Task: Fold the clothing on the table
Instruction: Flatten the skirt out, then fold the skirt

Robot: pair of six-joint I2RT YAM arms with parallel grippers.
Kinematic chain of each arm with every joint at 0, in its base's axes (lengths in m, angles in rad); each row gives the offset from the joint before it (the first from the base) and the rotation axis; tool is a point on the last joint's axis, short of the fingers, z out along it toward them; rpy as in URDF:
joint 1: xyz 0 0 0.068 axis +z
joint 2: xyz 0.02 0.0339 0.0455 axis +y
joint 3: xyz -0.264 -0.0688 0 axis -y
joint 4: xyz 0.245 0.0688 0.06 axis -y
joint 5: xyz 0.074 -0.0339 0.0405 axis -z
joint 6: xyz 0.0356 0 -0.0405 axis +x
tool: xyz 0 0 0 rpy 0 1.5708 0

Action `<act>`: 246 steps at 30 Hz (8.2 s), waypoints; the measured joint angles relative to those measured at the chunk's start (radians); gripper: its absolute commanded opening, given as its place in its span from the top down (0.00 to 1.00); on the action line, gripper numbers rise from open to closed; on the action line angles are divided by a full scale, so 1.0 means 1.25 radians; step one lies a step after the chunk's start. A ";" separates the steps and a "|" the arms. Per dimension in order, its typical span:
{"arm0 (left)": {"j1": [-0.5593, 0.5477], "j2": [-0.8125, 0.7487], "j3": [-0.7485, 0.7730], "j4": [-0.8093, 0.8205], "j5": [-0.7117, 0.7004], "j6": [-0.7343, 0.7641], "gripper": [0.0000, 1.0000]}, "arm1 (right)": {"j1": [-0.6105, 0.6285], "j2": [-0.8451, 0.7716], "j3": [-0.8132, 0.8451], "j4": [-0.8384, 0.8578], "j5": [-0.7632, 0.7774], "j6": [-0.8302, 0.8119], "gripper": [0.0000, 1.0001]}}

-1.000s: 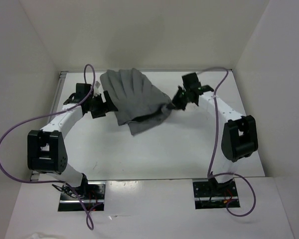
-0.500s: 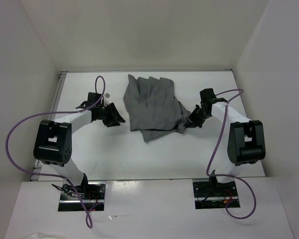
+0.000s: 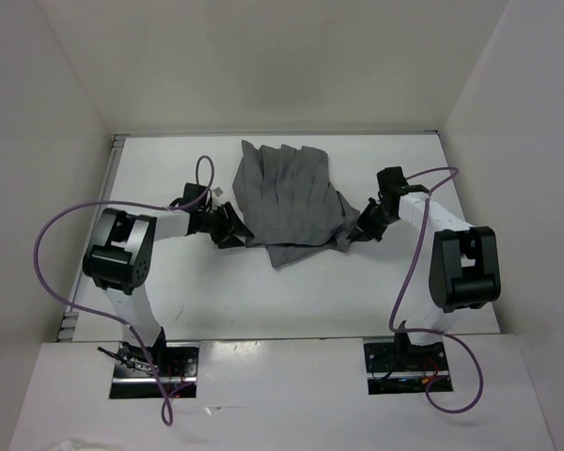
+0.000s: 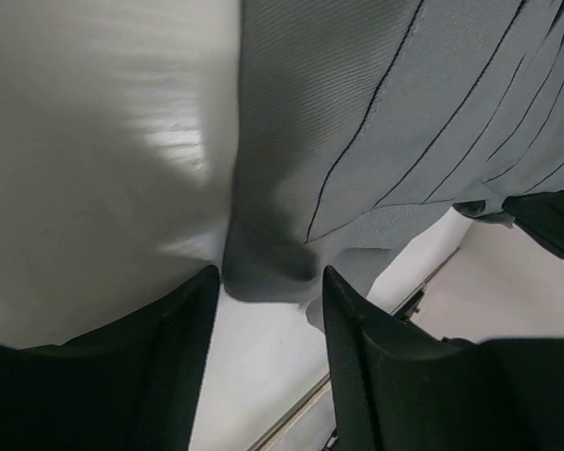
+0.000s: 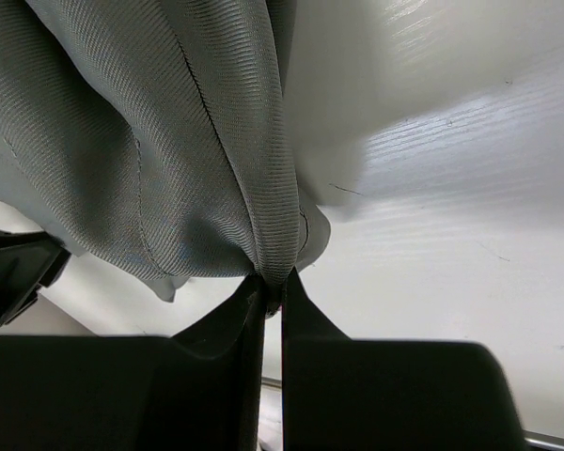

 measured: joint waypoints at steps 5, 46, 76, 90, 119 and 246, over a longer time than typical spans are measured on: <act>-0.027 0.042 0.020 0.029 0.016 -0.021 0.68 | -0.002 0.000 0.000 0.000 0.003 0.000 1.00; 0.071 -0.060 0.057 -0.258 -0.070 0.146 1.00 | 0.177 -0.017 0.106 -0.181 0.342 -0.061 0.54; 0.063 -0.036 0.076 -0.257 -0.040 0.196 0.34 | 0.267 0.066 0.006 -0.094 0.266 0.061 1.00; 0.084 0.037 0.081 -0.187 0.039 0.153 0.56 | 0.177 0.074 -0.027 -0.074 0.213 0.049 1.00; 0.158 0.162 0.677 -0.248 0.213 0.099 1.00 | 0.012 0.143 0.588 -0.083 0.032 -0.096 1.00; 0.117 0.150 0.419 -0.317 -0.025 0.164 1.00 | 0.023 0.286 0.610 -0.063 0.262 -0.204 0.40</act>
